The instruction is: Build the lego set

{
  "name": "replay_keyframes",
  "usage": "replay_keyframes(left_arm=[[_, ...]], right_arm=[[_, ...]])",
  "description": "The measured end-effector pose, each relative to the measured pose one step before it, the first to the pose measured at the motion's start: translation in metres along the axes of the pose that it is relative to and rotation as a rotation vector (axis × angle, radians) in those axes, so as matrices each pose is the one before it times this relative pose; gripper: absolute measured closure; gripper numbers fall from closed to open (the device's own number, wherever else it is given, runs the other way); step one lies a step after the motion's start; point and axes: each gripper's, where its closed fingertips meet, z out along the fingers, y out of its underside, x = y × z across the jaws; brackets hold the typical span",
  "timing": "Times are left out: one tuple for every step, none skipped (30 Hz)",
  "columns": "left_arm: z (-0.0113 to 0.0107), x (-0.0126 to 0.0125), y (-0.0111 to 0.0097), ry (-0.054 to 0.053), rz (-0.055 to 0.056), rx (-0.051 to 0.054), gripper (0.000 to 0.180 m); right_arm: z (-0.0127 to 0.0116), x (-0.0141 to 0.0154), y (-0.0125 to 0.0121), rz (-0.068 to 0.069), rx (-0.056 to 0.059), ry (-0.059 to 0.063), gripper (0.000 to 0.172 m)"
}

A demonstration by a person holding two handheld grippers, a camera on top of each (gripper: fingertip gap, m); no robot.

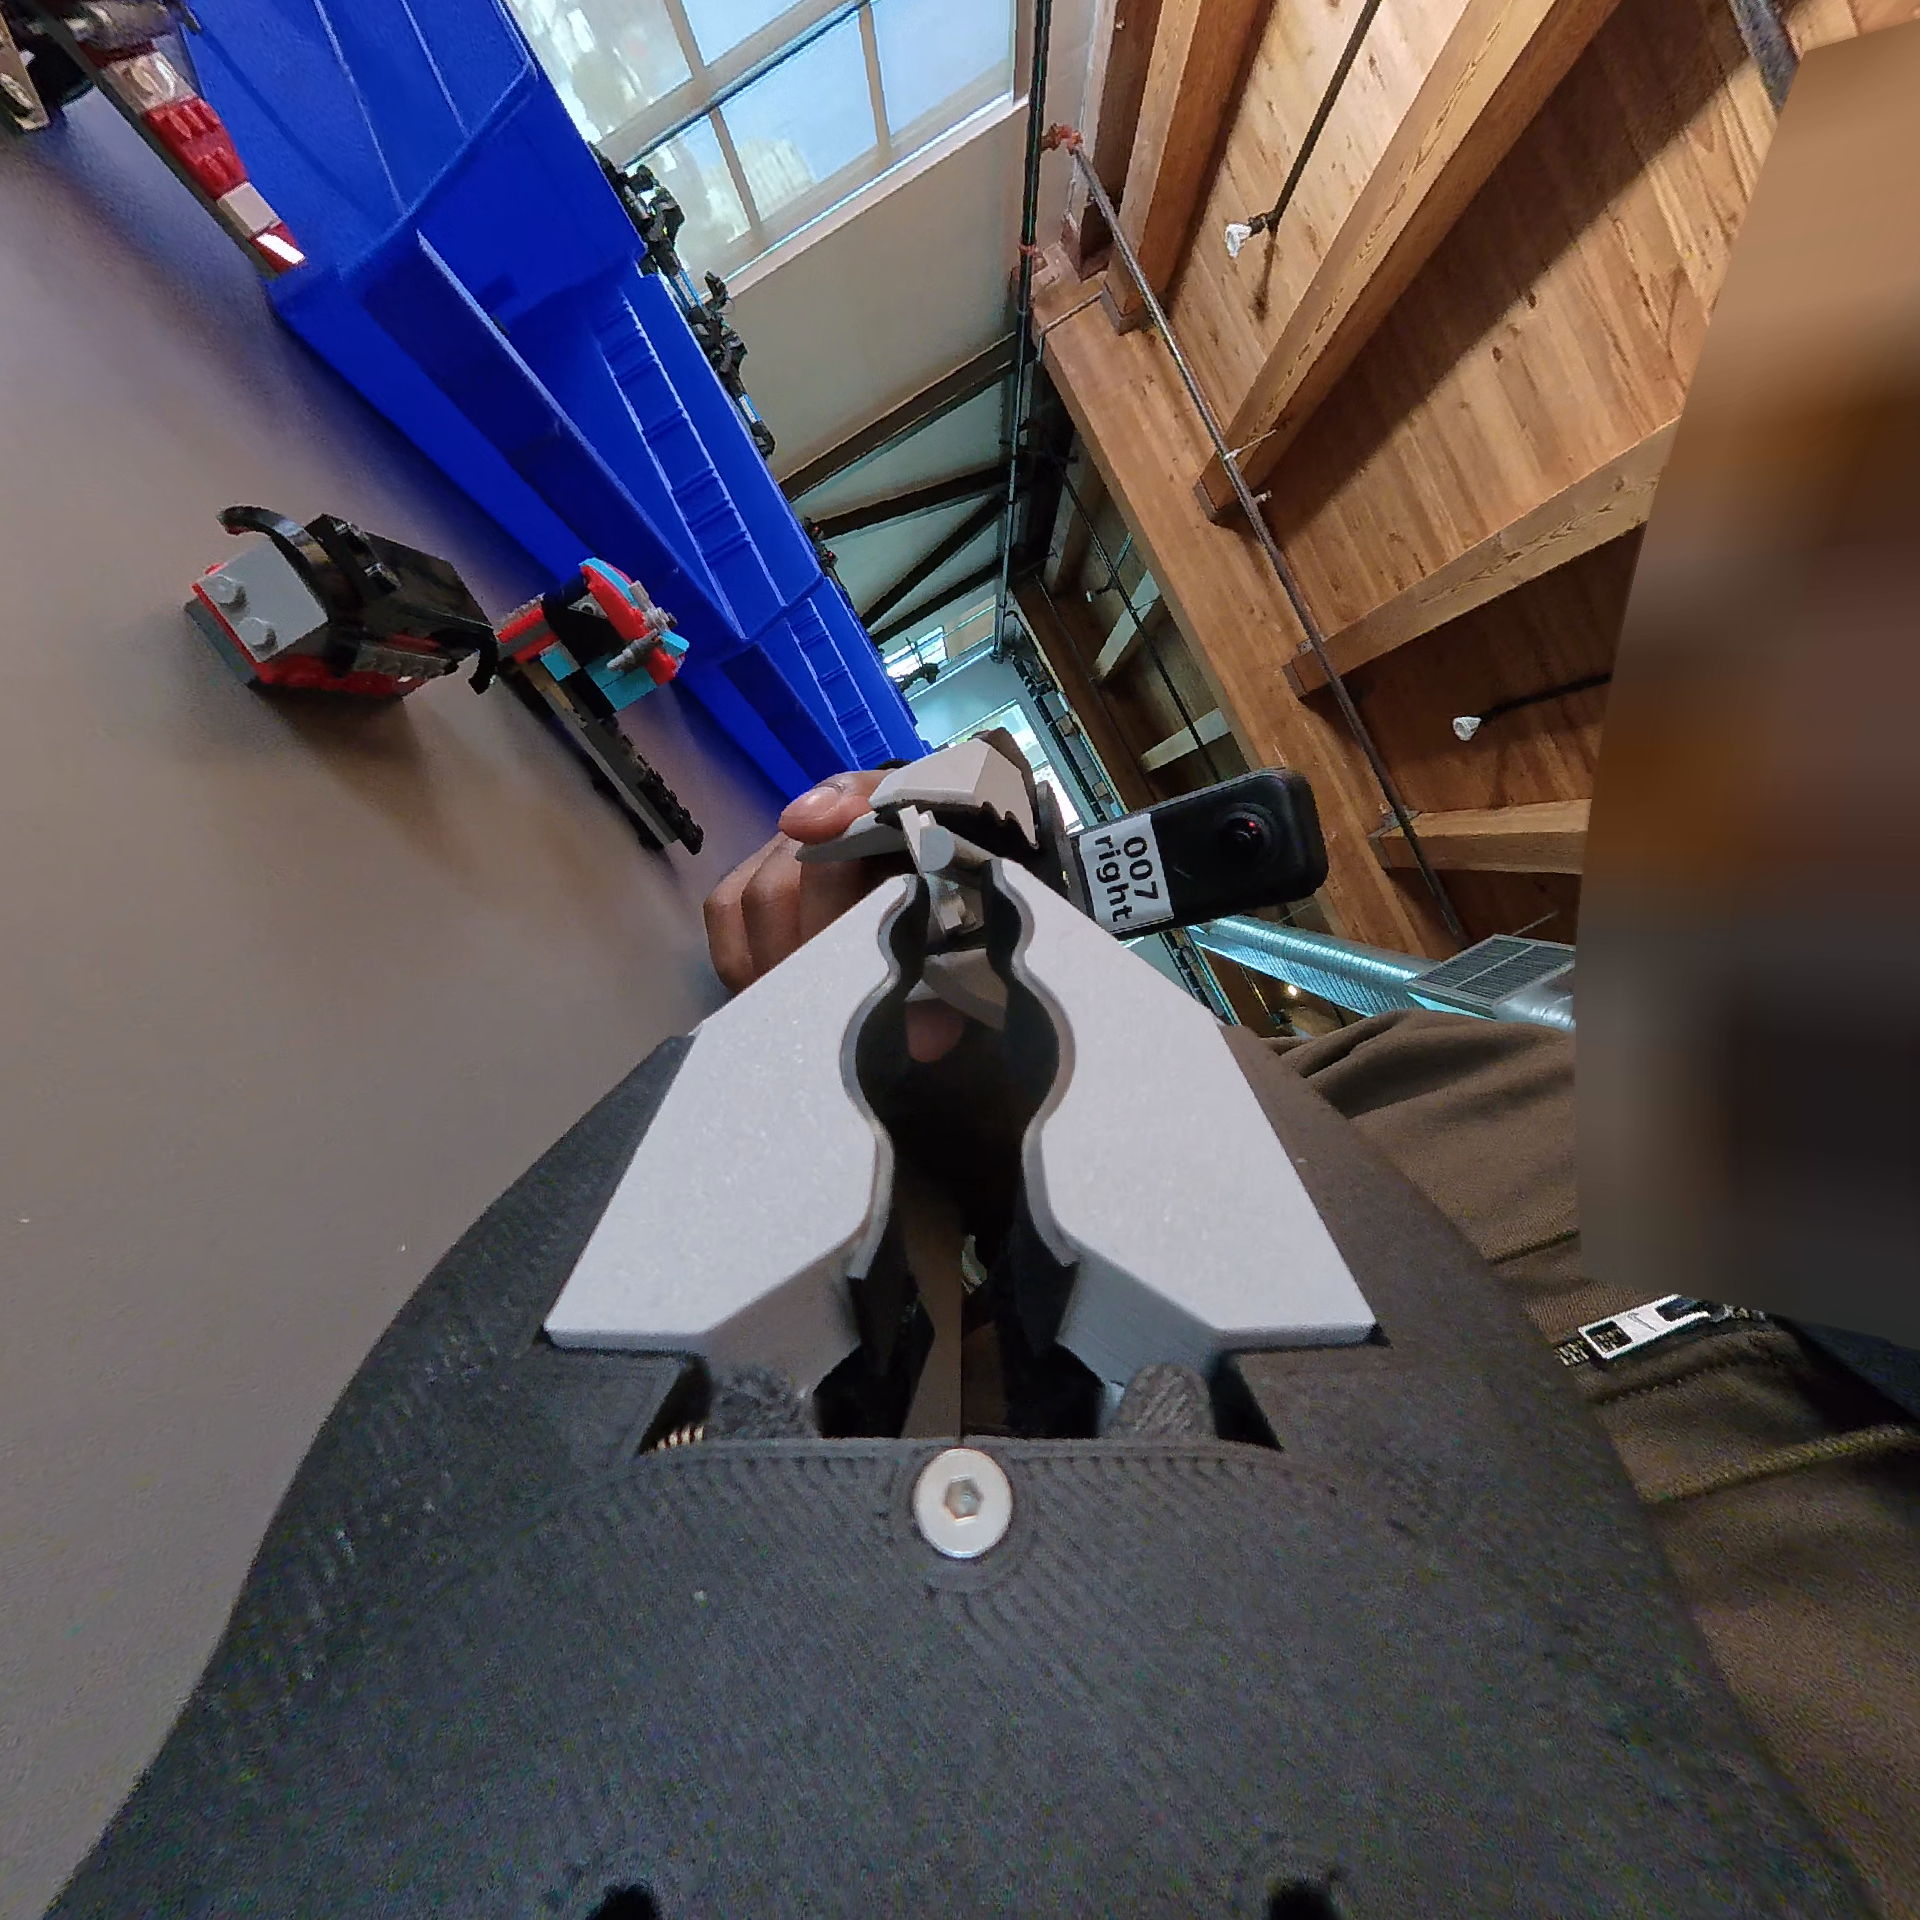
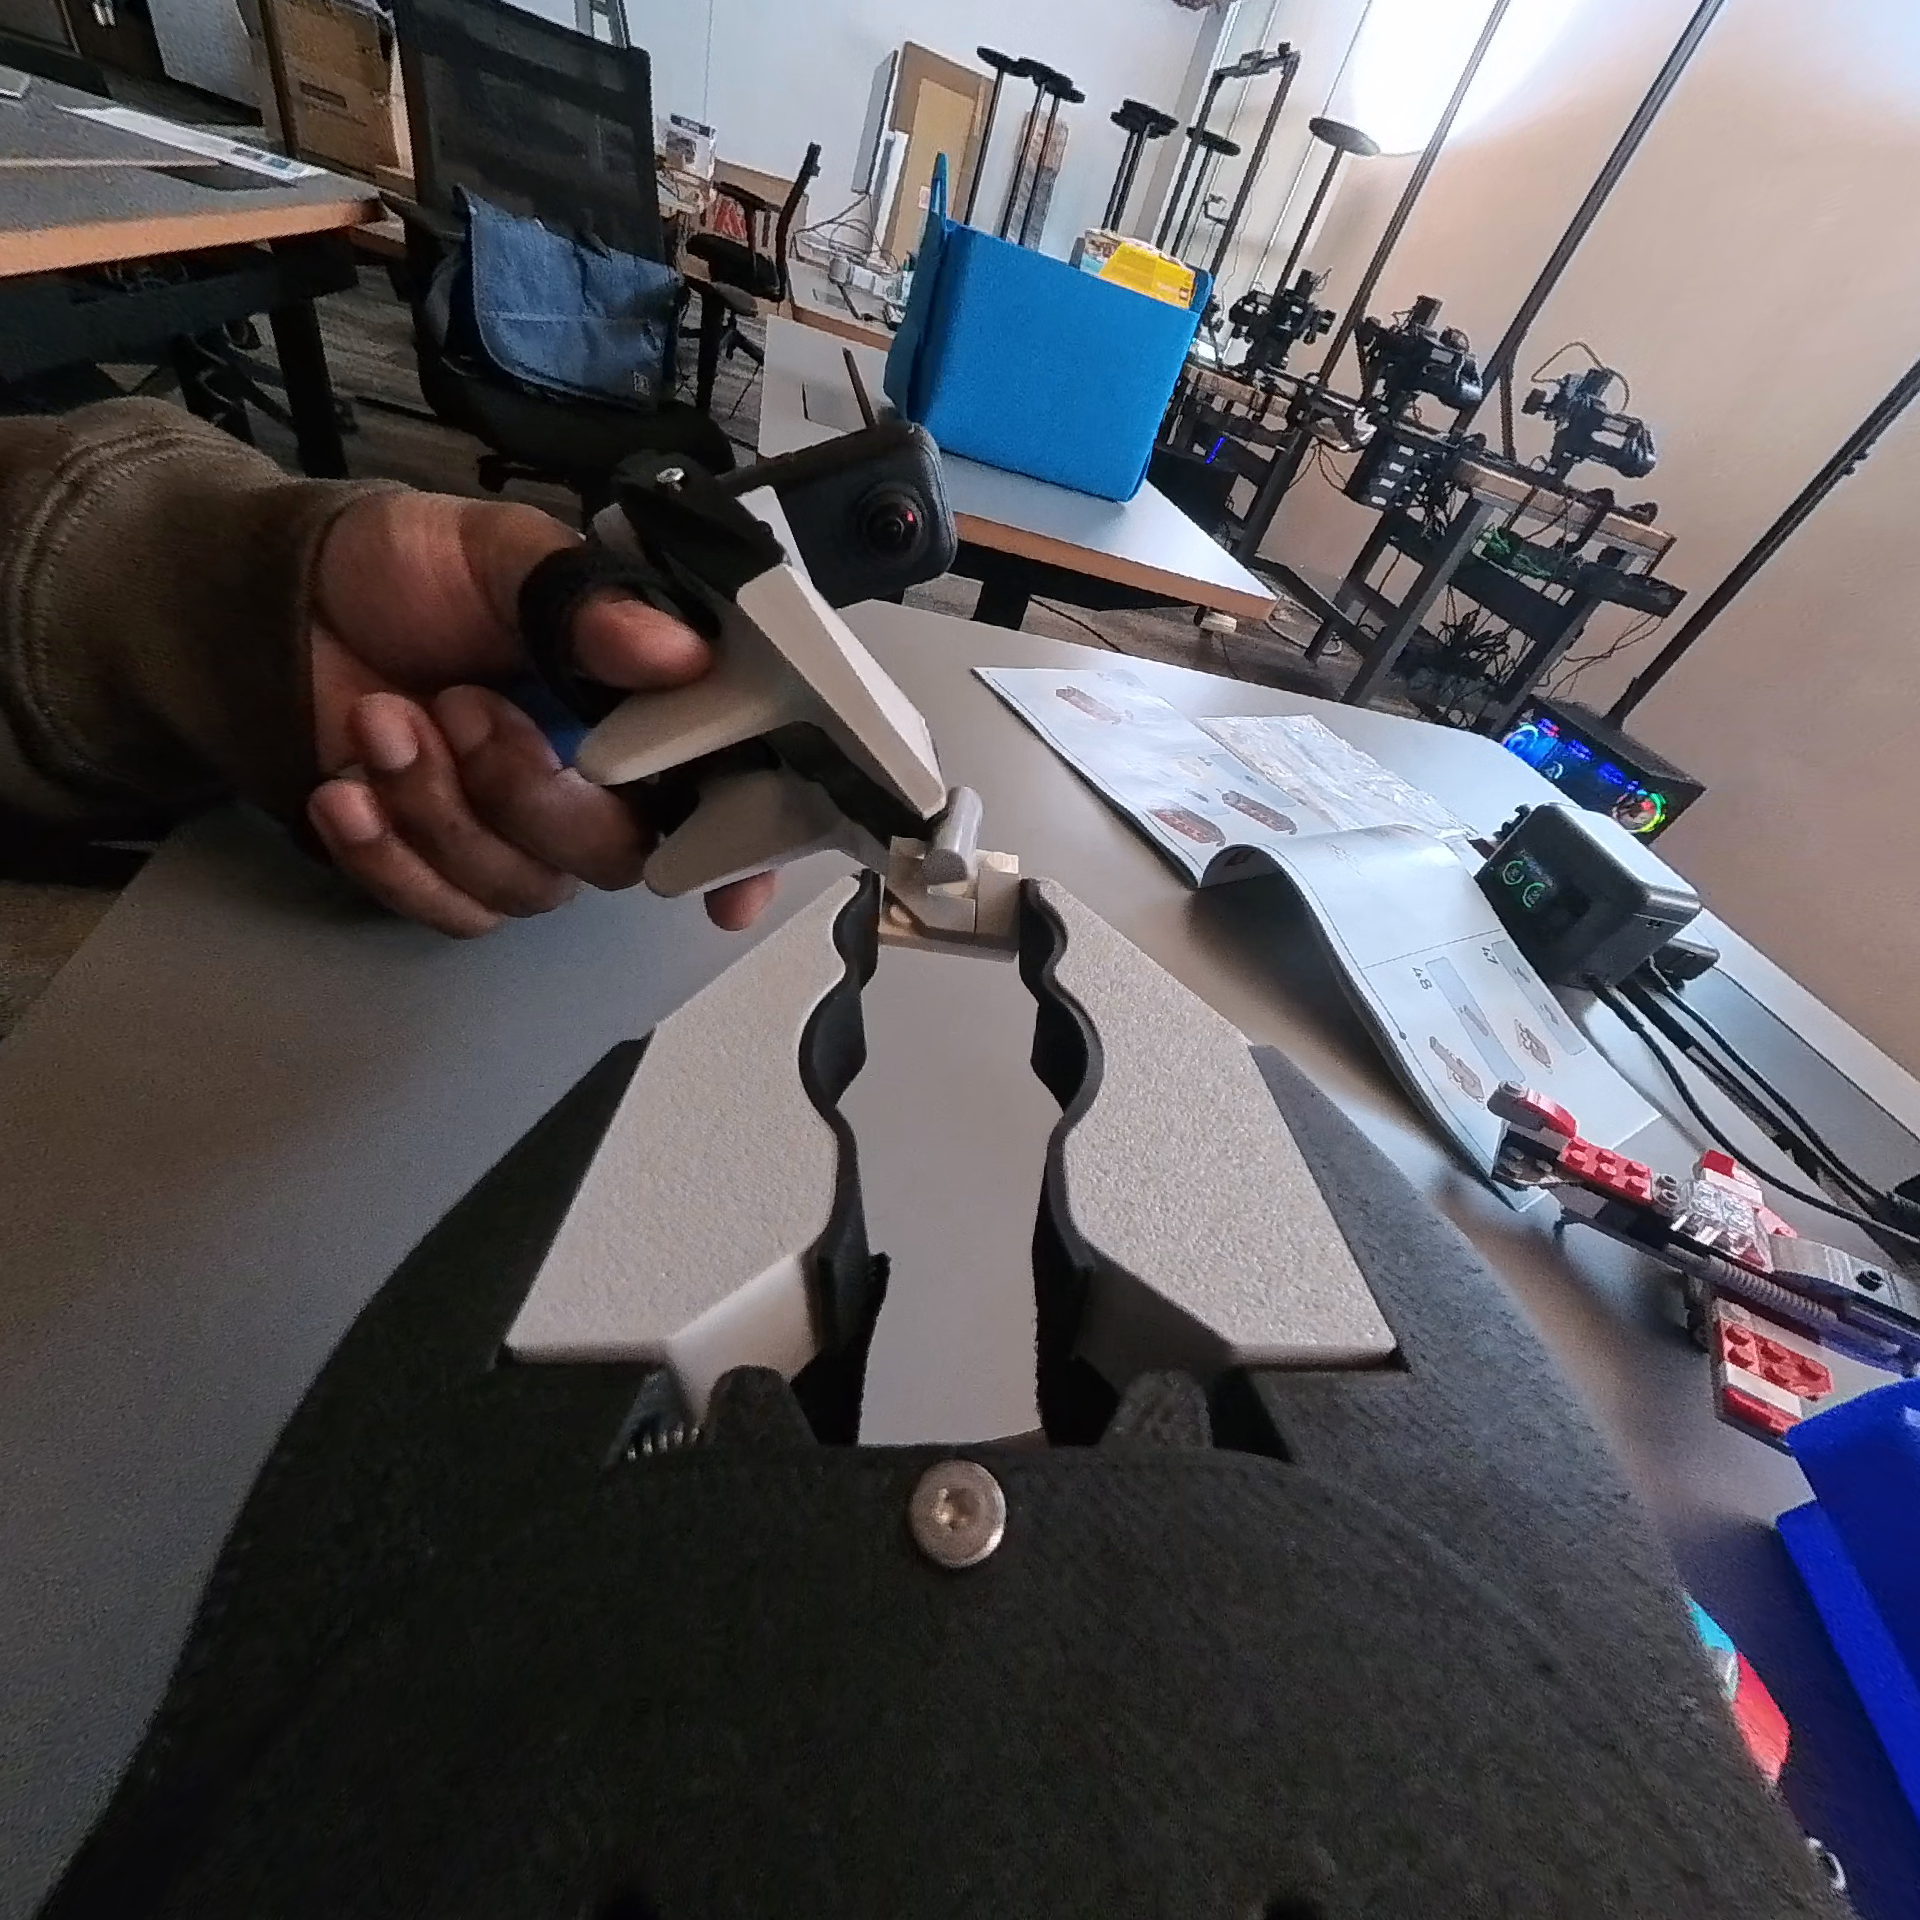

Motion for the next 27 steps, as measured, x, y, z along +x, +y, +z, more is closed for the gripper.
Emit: replay_keyframes(left_arm=[[-0.00007,0.00015,-0.00042,-0.0004,0.0018,0.0023,0.17],[-0.00015,0.00021,-0.00044,-0.0003,0.0016,0.0025,0.17],[-0.00016,0.00018,-0.00055,-0.0003,0.0015,0.0026,0.17],[-0.00015,0.00015,-0.00057,-0.0006,0.0013,0.0027,0.17],[-0.00021,-0.00007,-0.00058,-0.0014,0.0009,0.0025,0.17],[-0.00008,-0.00027,-0.00041,-0.0032,0.0024,0.0021,0.17],[0.00002,-0.00029,-0.0003,-0.004,0.0025,0.0016,0.17],[0.00018,-0.00019,-0.00001,-0.0035,0.0025,0.0006,0.17],[0.00027,-0.00013,0.00024,-0.0036,0.0022,0.0001,0.17],[0.00038,-0.00029,0.00009,-0.0038,0.0018,0.0008,0.17],[0.0003,-0.0002,0.00008,-0.0032,0.0011,0.0012,0.17],[0.00032,-0.0003,0.00009,-0.0032,0.0014,0.0005,0.17],[0.00021,-0.00019,0.00002,-0.0036,0.0029,0.001,0.17],[0.00013,-0.00014,-0.00014,-0.0038,0.0042,0.0009,0.17],[-0.00004,-0.00006,-0.00025,-0.0052,0.0058,0.0004,0.17],[-0.00004,-0.00019,-0.00047,-0.0061,0.0073,0.0017,0.17],[-0.00004,0.00018,-0.0004,-0.0053,0.0067,0.001,0.17],[0.00008,0.00028,-0.00026,-0.0041,0.0058,0.0002,0.17],[0.00011,0.00035,-0.00012,-0.0029,0.0045,-0.0002,0.17],[0.00011,0.00027,-0.00019,-0.0021,0.0028,0.0008,0.17],[0.00019,0.00022,-0.00024,-0.0013,0.0017,0.0012,0.169],[0.00015,0.00021,-0.00015,-0.0012,0.0008,0.0009,0.169],[0.00021,0.00026,-0.00017,-0.0002,-0.0001,0.0007,0.169],[0.00016,0.00026,0.00006,0.0001,0.0,0.0,0.169],[0.00018,0.00019,0.0,-0.0006,0.0008,0.0001,0.169],[0.00015,0.00031,0.00004,-0.0003,0.0009,-0.0006,0.168],[0.00022,0.00034,0.00023,0.0,0.0002,-0.001,0.168]], right_arm=[[-0.00021,0.00025,-0.0003,-0.0028,0.0021,0.0019,0.144],[-0.00015,0.00017,-0.00031,-0.0024,0.002,0.002,0.144],[-0.00015,0.00012,-0.00045,-0.0016,0.0022,0.0018,0.144],[-0.00009,-0.00003,-0.00029,-0.0008,0.0018,0.0008,0.144],[0.00005,-0.00014,-0.00004,-0.0006,0.0006,-0.0001,0.144],[0.00011,-0.00017,0.00003,-0.0017,0.0004,0.0008,0.144],[0.00013,-0.00021,0.00004,-0.0028,-0.0002,0.0014,0.144],[0.00013,-0.00015,0.00003,-0.0034,-0.0002,0.0015,0.144],[0.00021,-0.00027,0.00008,-0.0035,-0.001,0.0016,0.144],[0.00024,-0.00018,0.00005,-0.0031,-0.0014,0.0017,0.144],[0.00025,-0.00005,0.0002,-0.0029,-0.0016,0.002,0.144],[0.00017,0.00007,0.00025,-0.0027,-0.0017,0.0025,0.144],[0.00009,0.00012,0.00005,-0.0016,-0.0014,0.0025,0.144],[0.00007,0.00032,0.00014,-0.0003,-0.0002,0.0019,0.144],[0.00001,0.00023,-0.00001,0.0006,0.0001,0.0019,0.144],[-0.00003,0.0003,-0.00023,0.0004,0.0009,0.0026,0.144],[0.00009,0.00011,-0.00024,0.0005,0.0014,0.002,0.144],[-0.00007,0.00003,-0.00034,0.0008,0.0022,0.002,0.144],[-0.00004,0.00003,-0.00029,0.0003,0.0025,0.002,0.144],[-0.00009,0.00005,-0.0003,0.0001,0.0019,0.0018,0.144],[-0.00002,0.00007,-0.00028,-0.0002,0.0018,0.0013,0.144],[0.00007,-0.00006,-0.00038,-0.0008,0.0014,0.0008,0.144],[-0.00001,-0.00019,-0.00026,-0.0014,0.0011,0.0003,0.144],[0.00004,-0.00008,-0.00008,-0.0016,0.0006,0.0008,0.144],[-0.00004,-0.00006,-0.00027,-0.0022,0.0009,0.0018,0.144],[0.00002,0.00005,-0.00017,-0.0019,0.0006,0.0013,0.144],[-0.00006,-0.00008,-0.00029,-0.0011,0.0007,0.001,0.144]])
